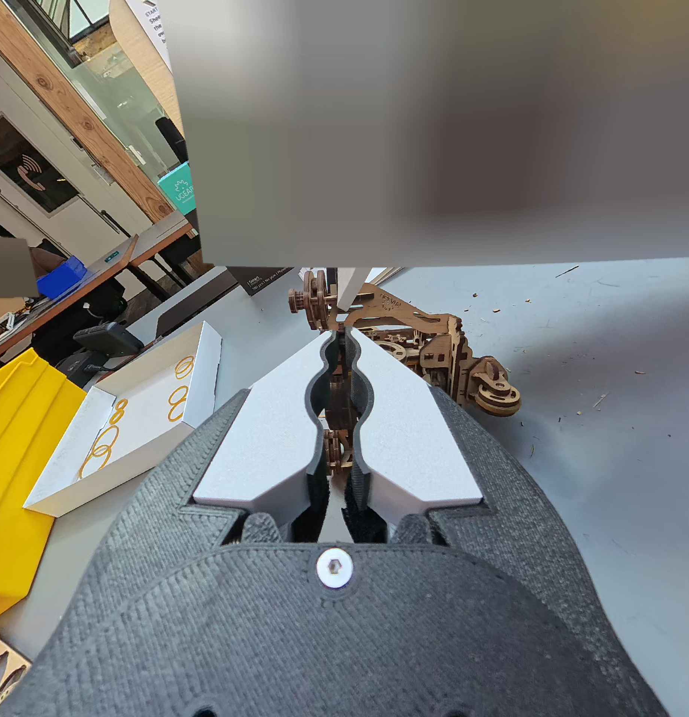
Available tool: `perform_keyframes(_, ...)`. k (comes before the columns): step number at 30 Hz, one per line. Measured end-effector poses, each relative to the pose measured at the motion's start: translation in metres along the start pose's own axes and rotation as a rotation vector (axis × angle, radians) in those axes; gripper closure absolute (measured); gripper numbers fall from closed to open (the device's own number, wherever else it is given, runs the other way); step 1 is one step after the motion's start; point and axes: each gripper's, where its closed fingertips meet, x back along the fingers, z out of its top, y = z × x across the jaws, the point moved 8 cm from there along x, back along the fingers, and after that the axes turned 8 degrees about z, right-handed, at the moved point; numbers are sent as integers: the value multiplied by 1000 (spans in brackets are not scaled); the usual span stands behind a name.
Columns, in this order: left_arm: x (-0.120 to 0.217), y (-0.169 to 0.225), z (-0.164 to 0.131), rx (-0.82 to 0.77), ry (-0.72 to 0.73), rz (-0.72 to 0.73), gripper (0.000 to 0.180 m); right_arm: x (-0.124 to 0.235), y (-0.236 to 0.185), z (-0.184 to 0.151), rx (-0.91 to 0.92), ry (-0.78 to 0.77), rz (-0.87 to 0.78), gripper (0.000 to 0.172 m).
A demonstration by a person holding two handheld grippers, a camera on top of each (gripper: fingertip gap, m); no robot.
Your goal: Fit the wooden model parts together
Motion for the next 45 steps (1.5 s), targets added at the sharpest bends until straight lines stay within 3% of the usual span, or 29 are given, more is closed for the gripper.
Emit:
perform_keyframes(7,-1,1,0,18,0,5,180,0,-1,0,45,4,-3,141)
perform_keyframes(34,0,7,2,-56,6,55,180,4,4,-1,-146,78,101,144)
perform_keyframes(41,0,7,2,-54,7,53,180,5,3,1,-66,57,44,135)
perform_keyframes(45,0,7,2,-53,9,55,180,8,6,2,-100,85,93,133)
